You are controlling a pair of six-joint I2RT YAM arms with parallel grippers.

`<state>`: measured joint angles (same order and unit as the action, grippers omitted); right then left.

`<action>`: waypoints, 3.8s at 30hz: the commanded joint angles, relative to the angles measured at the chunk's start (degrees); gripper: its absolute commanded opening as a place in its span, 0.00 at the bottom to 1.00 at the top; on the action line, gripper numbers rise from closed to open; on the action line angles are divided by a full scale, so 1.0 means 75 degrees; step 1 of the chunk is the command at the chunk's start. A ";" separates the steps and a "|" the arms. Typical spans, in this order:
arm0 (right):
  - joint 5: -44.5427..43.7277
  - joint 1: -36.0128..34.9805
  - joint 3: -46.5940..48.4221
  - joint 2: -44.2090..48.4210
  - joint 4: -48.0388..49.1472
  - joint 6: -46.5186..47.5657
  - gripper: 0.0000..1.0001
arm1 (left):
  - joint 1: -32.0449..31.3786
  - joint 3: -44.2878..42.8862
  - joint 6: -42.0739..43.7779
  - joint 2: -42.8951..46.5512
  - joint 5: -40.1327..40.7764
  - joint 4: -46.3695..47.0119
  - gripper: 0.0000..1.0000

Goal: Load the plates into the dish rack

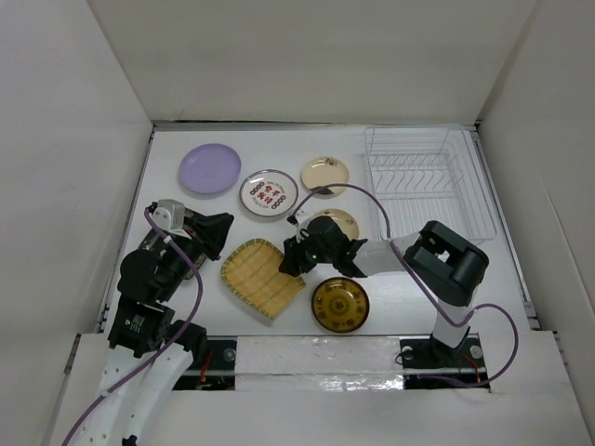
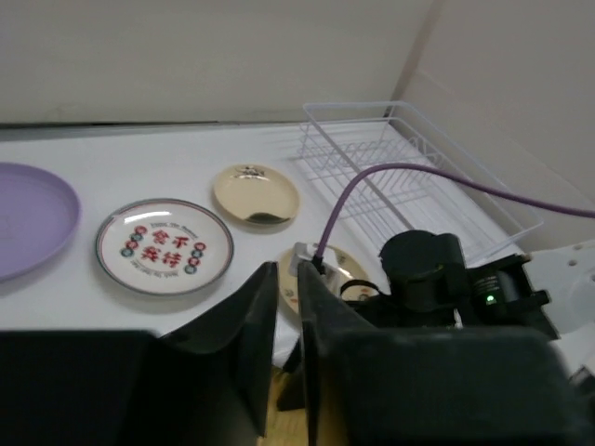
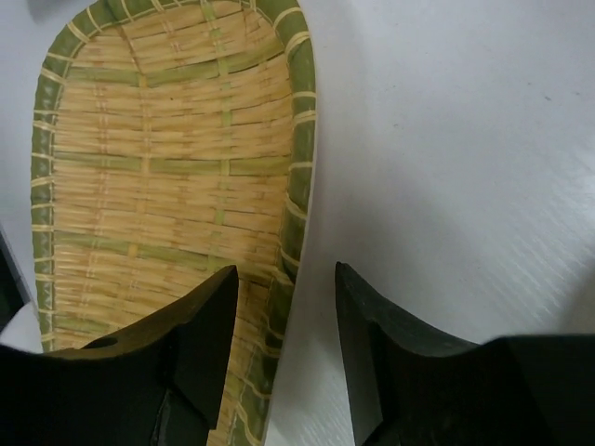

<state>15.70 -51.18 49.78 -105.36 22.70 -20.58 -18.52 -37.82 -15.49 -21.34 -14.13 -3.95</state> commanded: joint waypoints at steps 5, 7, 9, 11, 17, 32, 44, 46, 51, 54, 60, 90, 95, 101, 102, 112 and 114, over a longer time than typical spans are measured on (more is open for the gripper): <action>0.0496 -0.0090 -0.0062 -0.0121 0.1039 -0.0513 0.00 | 0.0044 0.0004 0.0049 -0.0002 -0.0096 0.0339 0.00; 0.0495 0.0003 -0.0285 0.0427 0.1226 -0.0689 0.00 | 0.0044 0.0004 0.0049 0.0010 -0.0061 0.0304 0.00; 0.0345 0.0190 -0.0414 0.0967 0.1146 -0.0713 0.00 | 0.0044 -0.0019 0.0061 0.0056 -0.0014 0.0280 0.04; 0.0087 0.0541 -0.0426 0.1951 0.0737 -0.0632 0.00 | 0.0044 -0.0019 0.0061 0.0115 -0.0003 0.0280 0.13; -0.1600 0.2225 -0.0099 0.4202 -0.0553 -0.0221 0.00 | 0.0044 -0.0019 0.0049 0.0384 -0.0131 0.0245 0.19; -0.6582 0.6423 0.1681 0.4488 -0.0729 0.2085 0.00 | -0.0447 -0.0066 0.0084 0.1802 0.0009 0.0280 0.23; -0.6091 0.7750 0.3476 0.3396 -0.1995 0.5835 0.00 | -0.0612 -0.0055 0.0084 0.2154 0.0021 0.0256 0.24; -0.6032 0.7750 0.3383 0.3244 -0.1856 0.6350 0.00 | -0.0612 -0.0054 0.0084 0.2119 0.0009 0.0256 0.24; -0.5833 0.7679 0.3277 0.2986 -0.1504 0.7300 0.00 | -0.0612 -0.0055 0.0084 0.1991 -0.0061 0.0257 0.25; -0.5785 0.7516 0.3429 0.2752 -0.1409 0.7361 0.00 | -0.0612 -0.0043 0.0084 0.1920 -0.0061 0.0280 0.25; -0.6008 0.6953 0.3465 0.2155 -0.0965 0.8075 0.00 | -0.0612 -0.0043 0.0084 0.1826 -0.0085 0.0257 0.25; -0.6348 0.6660 0.3581 0.0736 0.0020 0.9482 0.00 | -0.0612 -0.0066 0.0096 0.1404 -0.0155 0.0268 0.25; -0.6441 0.6508 0.3301 0.0595 0.0184 0.9389 0.00 | -0.0612 -0.0066 0.0096 0.1416 -0.0155 0.0256 0.25; -0.6851 0.6343 0.2540 0.0560 0.0782 0.8687 0.19 | -0.0612 -0.0043 0.0084 0.1404 -0.0214 0.0268 0.25; -0.6945 0.6343 0.2504 0.0560 0.0852 0.8569 0.36 | -0.0612 -0.0043 0.0096 0.1416 -0.0214 0.0268 0.25; -0.7005 0.5899 0.4304 0.1262 -0.0353 0.5739 0.61 | -0.0612 -0.0054 0.0084 0.1370 -0.0167 0.0245 0.25; -0.6572 0.5384 0.4647 0.1578 -0.0810 0.5032 0.56 | -0.0612 -0.0055 0.0096 0.1311 -0.0178 0.0245 0.25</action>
<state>-36.14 -6.00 78.06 -100.64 16.51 28.62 -22.79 -37.82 -15.27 -10.22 -14.98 -4.29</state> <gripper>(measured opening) 0.574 0.248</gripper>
